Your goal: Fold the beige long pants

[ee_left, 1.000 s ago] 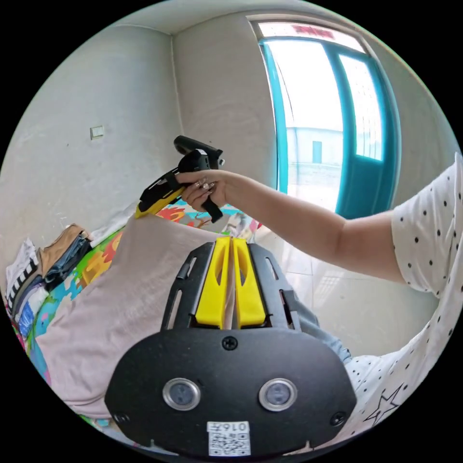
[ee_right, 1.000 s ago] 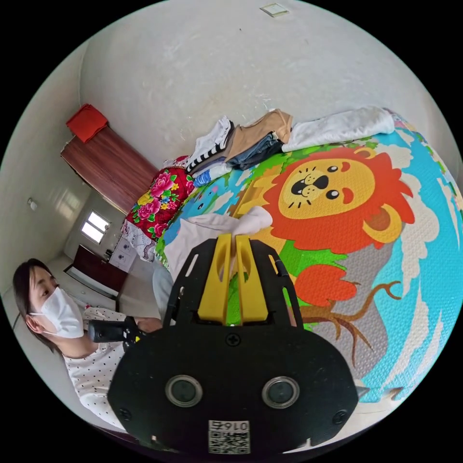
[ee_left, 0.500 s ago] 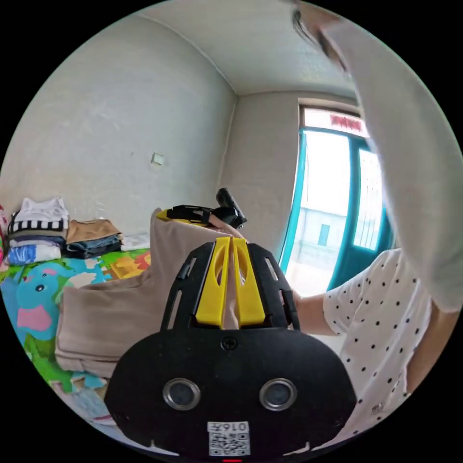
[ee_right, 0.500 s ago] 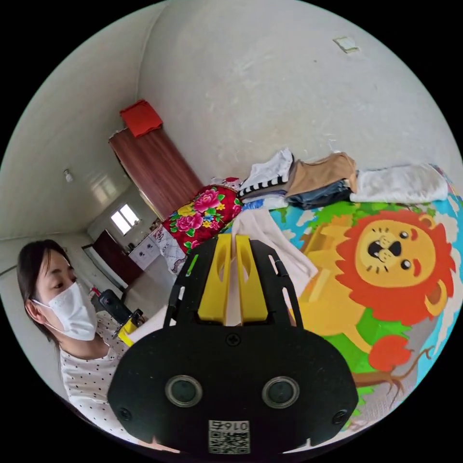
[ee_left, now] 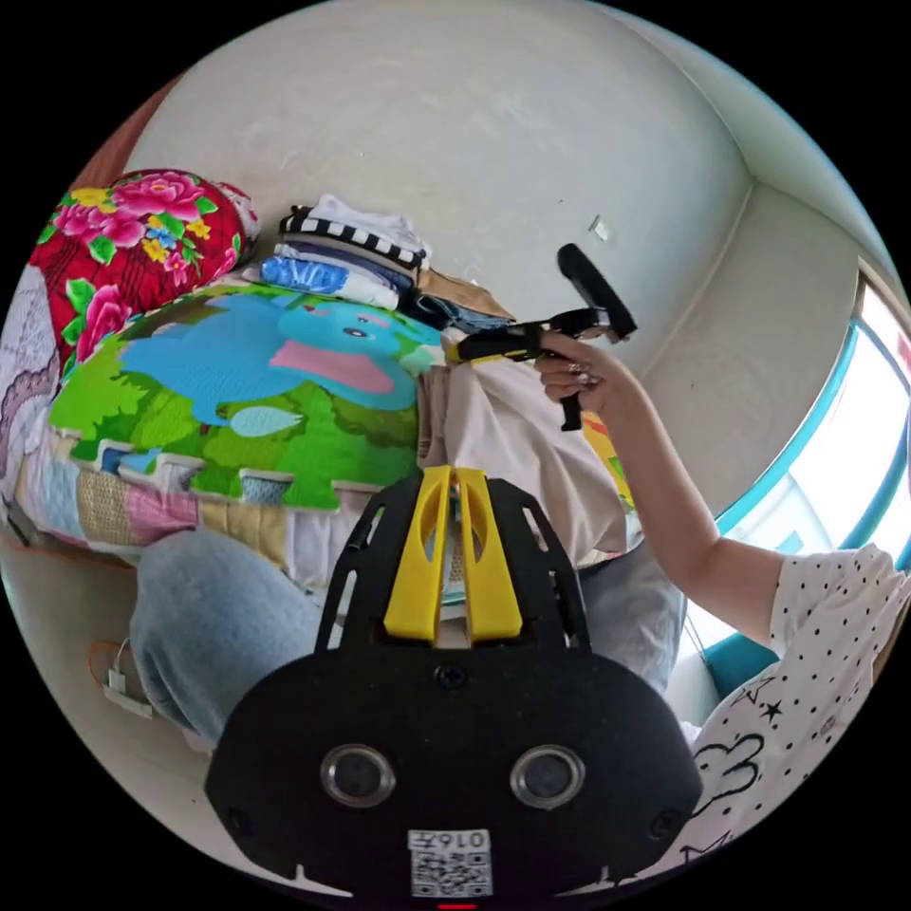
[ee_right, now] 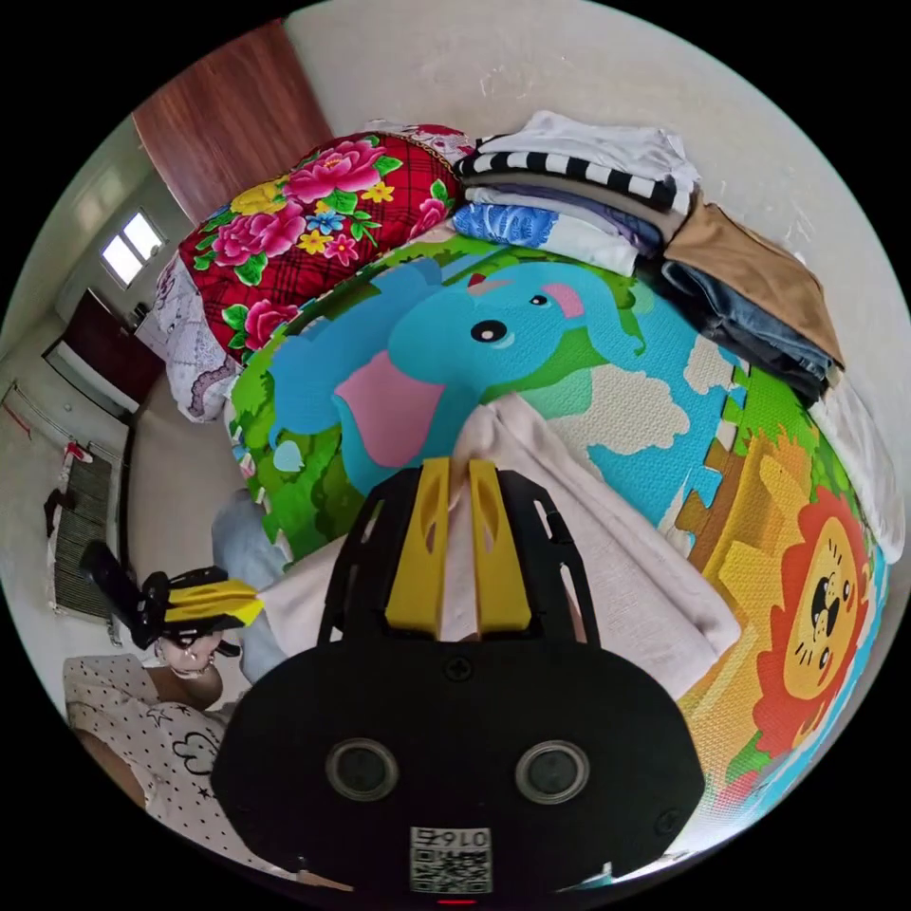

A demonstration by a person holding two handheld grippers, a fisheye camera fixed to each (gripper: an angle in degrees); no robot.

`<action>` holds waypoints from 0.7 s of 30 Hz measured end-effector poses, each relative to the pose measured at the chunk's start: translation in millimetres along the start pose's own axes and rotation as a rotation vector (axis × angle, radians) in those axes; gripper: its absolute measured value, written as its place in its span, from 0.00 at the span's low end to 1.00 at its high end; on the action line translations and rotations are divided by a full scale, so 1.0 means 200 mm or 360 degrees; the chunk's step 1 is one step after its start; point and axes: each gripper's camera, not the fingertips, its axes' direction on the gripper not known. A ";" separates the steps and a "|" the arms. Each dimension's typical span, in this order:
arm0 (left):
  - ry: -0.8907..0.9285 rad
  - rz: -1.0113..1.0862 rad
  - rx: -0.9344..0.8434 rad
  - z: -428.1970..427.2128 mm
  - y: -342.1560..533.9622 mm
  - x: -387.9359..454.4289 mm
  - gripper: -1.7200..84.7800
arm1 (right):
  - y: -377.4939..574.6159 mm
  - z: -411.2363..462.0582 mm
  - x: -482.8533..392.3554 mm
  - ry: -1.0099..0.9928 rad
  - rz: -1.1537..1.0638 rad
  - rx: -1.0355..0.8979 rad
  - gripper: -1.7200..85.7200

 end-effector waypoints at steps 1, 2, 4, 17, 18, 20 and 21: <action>-0.0045 -0.0038 0.0022 -0.02 -0.01 -0.04 0.01 | -0.01 -0.02 -0.02 0.0003 -0.0016 0.0003 0.06; -0.0083 -0.0063 0.0035 -0.03 -0.02 -0.06 0.01 | -0.02 -0.07 -0.07 0.0013 -0.0042 0.0023 0.07; -0.0242 -0.0144 0.0103 -0.09 -0.05 -0.12 0.01 | -0.01 -0.17 -0.13 -0.0001 -0.0091 0.0081 0.07; -0.0080 0.0345 -0.0020 0.25 -0.30 0.26 0.01 | -0.28 -0.04 -0.46 0.0254 -0.0185 -0.0033 0.02; -0.0186 0.0353 -0.0150 0.32 -0.30 0.26 0.01 | -0.32 0.05 -0.48 0.0294 -0.0184 -0.0106 0.02; -0.0222 0.0363 -0.0150 0.36 -0.27 0.25 0.01 | -0.35 0.18 -0.49 0.0267 -0.0159 -0.0197 0.02; -0.0186 0.0355 -0.0090 0.35 -0.25 0.23 0.01 | -0.36 0.20 -0.49 0.0209 -0.0133 -0.0145 0.02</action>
